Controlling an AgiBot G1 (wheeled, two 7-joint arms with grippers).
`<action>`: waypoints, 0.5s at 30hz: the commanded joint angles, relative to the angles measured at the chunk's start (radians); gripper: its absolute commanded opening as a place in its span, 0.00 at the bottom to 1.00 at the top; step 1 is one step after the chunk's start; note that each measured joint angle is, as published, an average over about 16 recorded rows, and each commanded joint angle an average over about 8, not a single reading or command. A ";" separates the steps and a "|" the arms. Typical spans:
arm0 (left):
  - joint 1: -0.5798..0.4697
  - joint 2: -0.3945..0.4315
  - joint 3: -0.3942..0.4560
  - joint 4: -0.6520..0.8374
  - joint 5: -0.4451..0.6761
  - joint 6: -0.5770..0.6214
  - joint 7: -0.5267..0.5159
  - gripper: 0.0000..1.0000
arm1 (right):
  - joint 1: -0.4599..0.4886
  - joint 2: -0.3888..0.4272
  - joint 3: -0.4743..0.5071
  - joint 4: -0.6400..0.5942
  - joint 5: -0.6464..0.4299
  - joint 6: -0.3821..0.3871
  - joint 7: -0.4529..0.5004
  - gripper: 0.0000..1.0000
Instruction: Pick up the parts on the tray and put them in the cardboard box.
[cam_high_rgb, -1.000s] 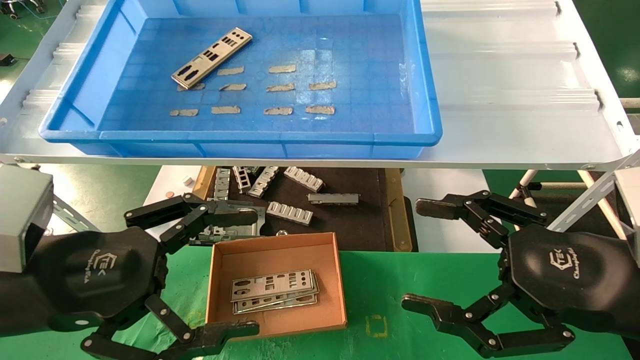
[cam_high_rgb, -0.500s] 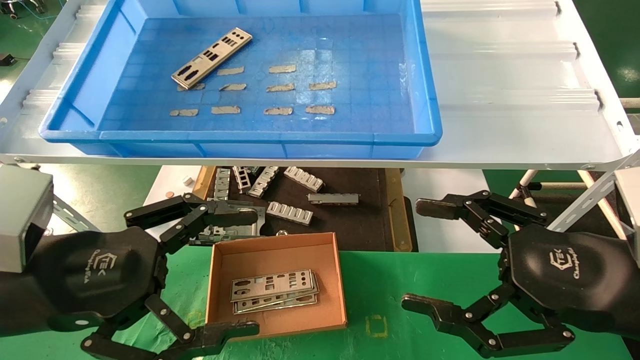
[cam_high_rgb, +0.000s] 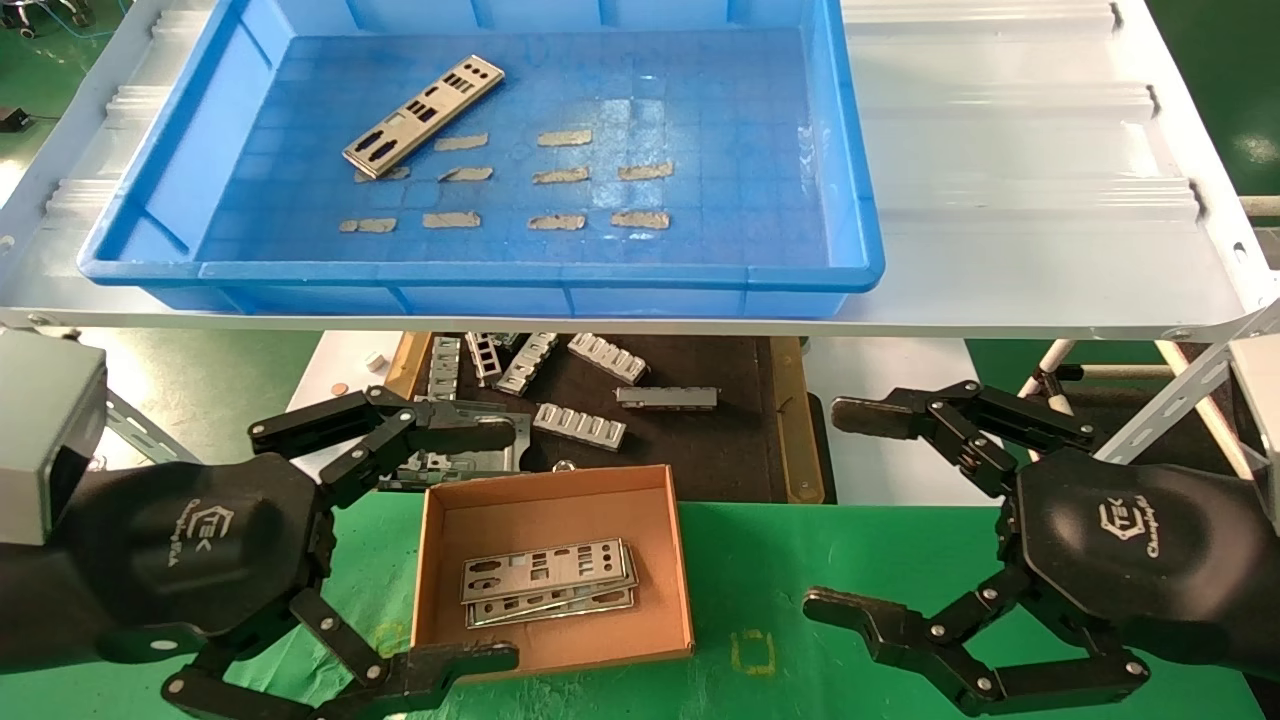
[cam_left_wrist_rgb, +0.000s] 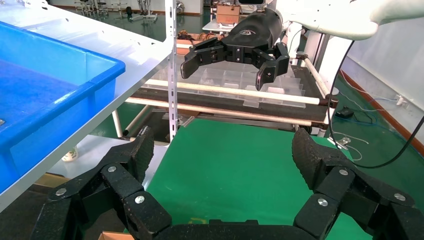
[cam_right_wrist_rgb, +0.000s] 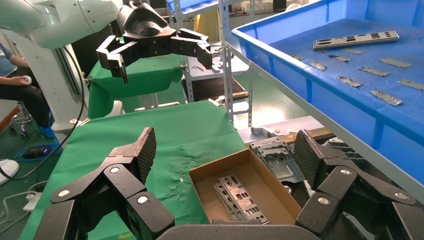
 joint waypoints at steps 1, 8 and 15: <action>0.000 0.000 0.000 0.000 0.000 0.000 0.000 1.00 | 0.000 0.000 0.000 0.000 0.000 0.000 0.000 1.00; 0.000 0.000 0.000 0.000 0.000 0.000 0.000 1.00 | 0.000 0.000 0.000 0.000 0.000 0.000 0.000 1.00; 0.000 0.000 0.000 0.000 0.000 0.000 0.000 1.00 | 0.000 0.000 0.000 0.000 0.000 0.000 0.000 1.00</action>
